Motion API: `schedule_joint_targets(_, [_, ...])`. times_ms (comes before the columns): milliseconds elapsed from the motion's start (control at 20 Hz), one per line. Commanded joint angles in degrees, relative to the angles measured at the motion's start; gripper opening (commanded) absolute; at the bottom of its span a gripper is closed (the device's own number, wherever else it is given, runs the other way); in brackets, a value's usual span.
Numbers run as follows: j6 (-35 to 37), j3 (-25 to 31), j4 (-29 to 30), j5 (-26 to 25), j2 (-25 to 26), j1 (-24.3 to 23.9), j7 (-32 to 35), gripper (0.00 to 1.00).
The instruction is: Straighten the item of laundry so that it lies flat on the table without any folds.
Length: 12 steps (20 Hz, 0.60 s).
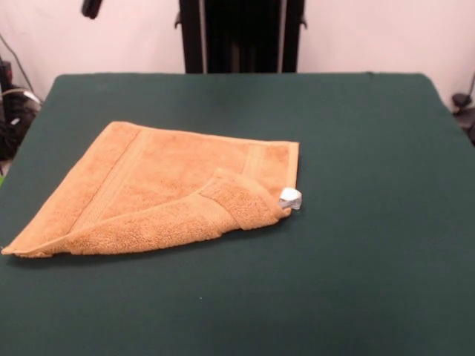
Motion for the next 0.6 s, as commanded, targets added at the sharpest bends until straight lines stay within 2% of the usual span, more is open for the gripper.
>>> schedule_joint_targets(50, [-4.29,15.97,15.17,0.67,-2.65,-1.8,-17.25,1.0])
schedule_joint_targets(250, [-5.86,23.68,21.0,5.84,-6.38,-7.13,-18.52,1.0])
schedule_joint_targets(600, [-6.46,31.93,26.95,10.16,-10.8,-14.5,-18.71,1.0])
